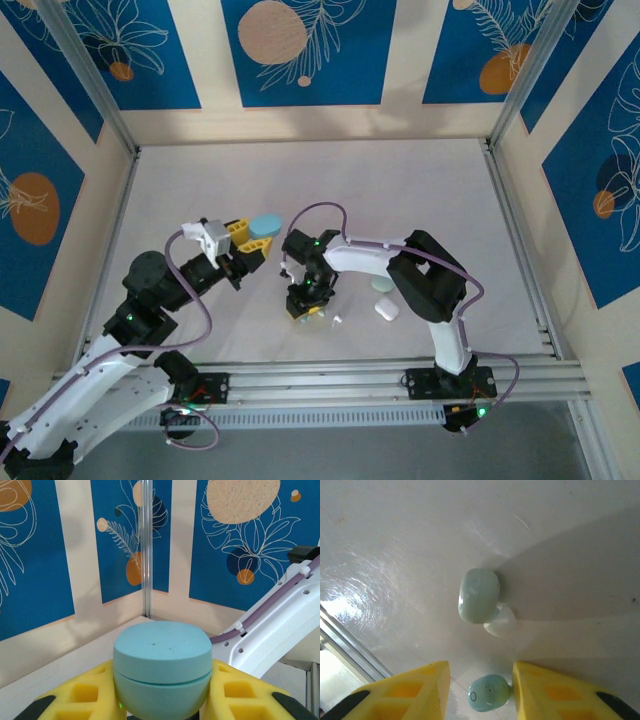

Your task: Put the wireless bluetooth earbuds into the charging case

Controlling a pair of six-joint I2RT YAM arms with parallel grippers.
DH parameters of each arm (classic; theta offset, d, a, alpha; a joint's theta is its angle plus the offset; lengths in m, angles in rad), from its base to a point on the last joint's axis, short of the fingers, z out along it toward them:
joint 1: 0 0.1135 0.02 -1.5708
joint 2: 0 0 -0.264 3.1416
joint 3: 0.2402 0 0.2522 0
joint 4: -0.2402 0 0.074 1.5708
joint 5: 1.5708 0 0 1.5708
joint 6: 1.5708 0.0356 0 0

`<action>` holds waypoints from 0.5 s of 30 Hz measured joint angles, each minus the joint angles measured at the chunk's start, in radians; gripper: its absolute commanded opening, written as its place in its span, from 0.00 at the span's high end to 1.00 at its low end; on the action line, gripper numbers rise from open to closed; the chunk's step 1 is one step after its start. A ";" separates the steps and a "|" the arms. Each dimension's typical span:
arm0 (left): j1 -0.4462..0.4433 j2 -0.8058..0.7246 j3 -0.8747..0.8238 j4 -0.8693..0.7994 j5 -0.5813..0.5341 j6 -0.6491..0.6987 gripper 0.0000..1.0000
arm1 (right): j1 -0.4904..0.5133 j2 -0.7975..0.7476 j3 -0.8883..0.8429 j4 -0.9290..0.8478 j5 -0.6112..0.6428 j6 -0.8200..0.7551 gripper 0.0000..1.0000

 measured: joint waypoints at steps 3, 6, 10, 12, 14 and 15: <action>0.000 0.000 0.000 0.000 0.000 0.000 0.69 | 0.002 0.000 0.000 -0.010 0.006 0.000 0.61; 0.000 0.000 0.000 0.000 0.000 0.000 0.69 | 0.005 -0.004 0.000 -0.019 0.007 0.000 0.61; 0.000 0.000 0.000 0.000 0.000 0.000 0.69 | 0.014 -0.010 0.000 -0.039 0.007 0.001 0.61; 0.000 0.001 0.000 0.003 0.000 0.000 0.69 | 0.019 -0.011 0.000 -0.047 0.016 0.005 0.62; 0.000 0.000 0.000 0.006 0.000 0.000 0.69 | 0.023 -0.011 0.000 -0.051 0.029 0.009 0.62; 0.000 0.000 0.000 0.008 0.000 0.000 0.69 | 0.024 -0.011 0.002 -0.055 0.035 0.014 0.62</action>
